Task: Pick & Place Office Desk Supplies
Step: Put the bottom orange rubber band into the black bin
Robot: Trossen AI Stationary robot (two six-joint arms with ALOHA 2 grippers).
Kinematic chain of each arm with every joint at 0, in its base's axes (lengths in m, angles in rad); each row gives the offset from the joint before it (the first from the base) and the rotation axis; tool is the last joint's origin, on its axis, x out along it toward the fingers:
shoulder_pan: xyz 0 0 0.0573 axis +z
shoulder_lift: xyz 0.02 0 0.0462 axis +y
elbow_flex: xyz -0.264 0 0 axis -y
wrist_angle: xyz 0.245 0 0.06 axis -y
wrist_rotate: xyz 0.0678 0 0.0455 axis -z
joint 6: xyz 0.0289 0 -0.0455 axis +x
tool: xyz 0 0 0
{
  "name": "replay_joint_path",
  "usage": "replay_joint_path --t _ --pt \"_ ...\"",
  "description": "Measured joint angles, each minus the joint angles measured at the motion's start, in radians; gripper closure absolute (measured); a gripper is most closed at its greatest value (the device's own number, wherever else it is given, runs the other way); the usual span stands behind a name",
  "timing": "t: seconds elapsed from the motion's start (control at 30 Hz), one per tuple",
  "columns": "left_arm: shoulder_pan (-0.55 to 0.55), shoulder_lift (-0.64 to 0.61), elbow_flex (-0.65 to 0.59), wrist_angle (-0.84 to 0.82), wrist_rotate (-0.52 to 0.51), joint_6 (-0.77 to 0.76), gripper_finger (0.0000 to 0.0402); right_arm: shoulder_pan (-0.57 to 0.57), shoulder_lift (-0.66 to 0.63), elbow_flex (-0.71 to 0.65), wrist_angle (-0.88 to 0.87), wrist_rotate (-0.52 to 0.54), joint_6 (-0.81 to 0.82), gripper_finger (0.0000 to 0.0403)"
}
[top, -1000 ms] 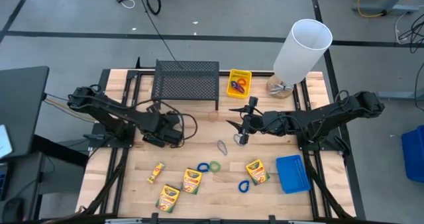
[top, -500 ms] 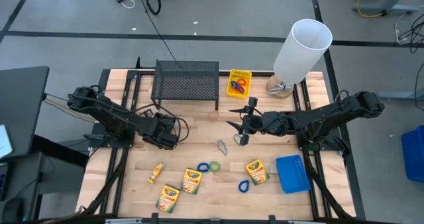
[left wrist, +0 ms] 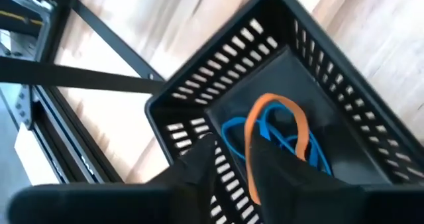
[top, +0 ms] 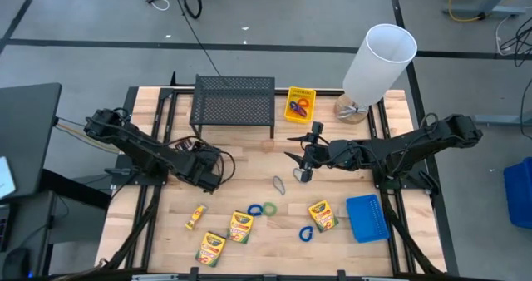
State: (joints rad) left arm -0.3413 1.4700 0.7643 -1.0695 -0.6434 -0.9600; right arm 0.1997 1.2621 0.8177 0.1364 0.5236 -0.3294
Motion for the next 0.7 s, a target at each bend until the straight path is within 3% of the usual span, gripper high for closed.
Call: replay_joint_path --t 0.37,0.53,0.7 --pt "-0.015 0.000 0.000 -0.036 -0.066 -0.032 0.0186 -0.001 0.000 0.000 0.000 0.000 0.000 0.0190" --pt "-0.014 0.000 0.000 -0.173 -0.094 -0.118 0.0172 -0.001 0.000 0.000 -0.001 0.000 0.000 0.0190" --pt "-0.011 -0.029 0.001 -0.215 0.022 -0.063 0.0171 -0.001 0.000 0.000 -0.006 0.000 0.000 0.0190"
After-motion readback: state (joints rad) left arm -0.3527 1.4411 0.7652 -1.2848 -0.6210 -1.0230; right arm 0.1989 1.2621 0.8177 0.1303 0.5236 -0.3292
